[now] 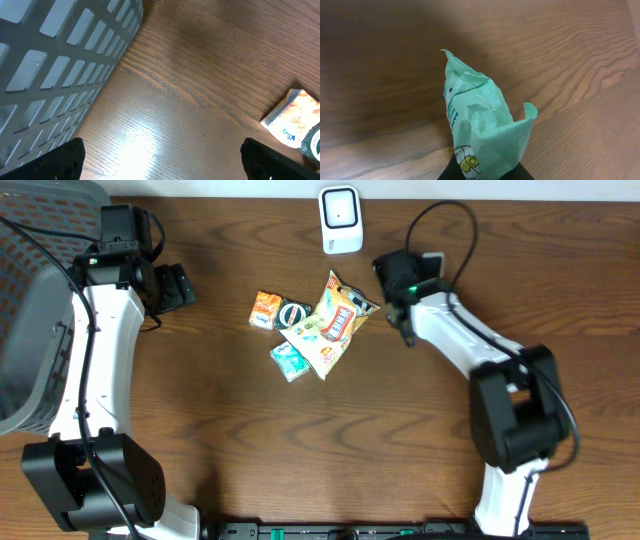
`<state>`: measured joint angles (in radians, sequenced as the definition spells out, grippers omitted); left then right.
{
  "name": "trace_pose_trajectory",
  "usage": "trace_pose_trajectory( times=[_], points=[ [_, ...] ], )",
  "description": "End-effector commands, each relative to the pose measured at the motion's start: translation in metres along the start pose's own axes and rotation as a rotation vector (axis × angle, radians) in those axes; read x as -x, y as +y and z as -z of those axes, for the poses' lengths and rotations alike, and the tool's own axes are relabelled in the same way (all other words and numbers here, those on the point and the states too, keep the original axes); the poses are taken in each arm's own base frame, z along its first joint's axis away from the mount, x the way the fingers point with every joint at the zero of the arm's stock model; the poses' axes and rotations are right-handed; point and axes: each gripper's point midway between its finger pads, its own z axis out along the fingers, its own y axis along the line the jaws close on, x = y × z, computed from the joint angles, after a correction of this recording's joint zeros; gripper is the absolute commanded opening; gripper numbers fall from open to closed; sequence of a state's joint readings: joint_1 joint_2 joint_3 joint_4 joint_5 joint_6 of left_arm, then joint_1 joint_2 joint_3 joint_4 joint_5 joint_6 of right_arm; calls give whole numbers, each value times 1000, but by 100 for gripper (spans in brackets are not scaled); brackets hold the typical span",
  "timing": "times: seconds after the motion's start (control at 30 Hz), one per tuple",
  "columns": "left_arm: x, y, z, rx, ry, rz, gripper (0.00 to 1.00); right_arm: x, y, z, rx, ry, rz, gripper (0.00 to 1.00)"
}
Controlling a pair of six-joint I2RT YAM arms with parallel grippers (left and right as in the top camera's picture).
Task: Scan the item barcode
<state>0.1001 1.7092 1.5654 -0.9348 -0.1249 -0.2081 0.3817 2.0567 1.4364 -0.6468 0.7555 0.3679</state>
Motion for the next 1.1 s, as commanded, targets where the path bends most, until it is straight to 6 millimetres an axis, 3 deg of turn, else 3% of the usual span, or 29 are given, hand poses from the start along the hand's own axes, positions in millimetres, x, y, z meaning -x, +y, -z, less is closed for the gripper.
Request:
trace_pose_trajectory(
  times=[0.0,0.23,0.33,0.43,0.53,0.63,0.77,0.87,1.07],
  points=[
    [-3,1,-5,3,17,-10,97,-1,-1,-1,-109,-39,92,5],
    [-3,1,-5,3,17,-10,98,-25,56,8,114,28,149,37],
    [-3,1,-5,3,17,-10,98,-29,82,24,237,46,162,46],
    [-3,1,-5,3,17,-10,98,-21,96,47,316,30,162,52],
    [-3,1,-5,3,17,-10,98,-3,93,67,337,-2,150,55],
    [-3,1,-5,3,17,-10,98,25,76,88,341,-22,121,57],
    [-3,1,-5,3,17,-10,98,45,46,80,311,-4,64,57],
    [-3,1,-5,3,17,-10,98,40,38,66,342,51,39,56],
    [-3,1,-5,3,17,-10,98,10,41,42,477,201,12,47]
  ],
)
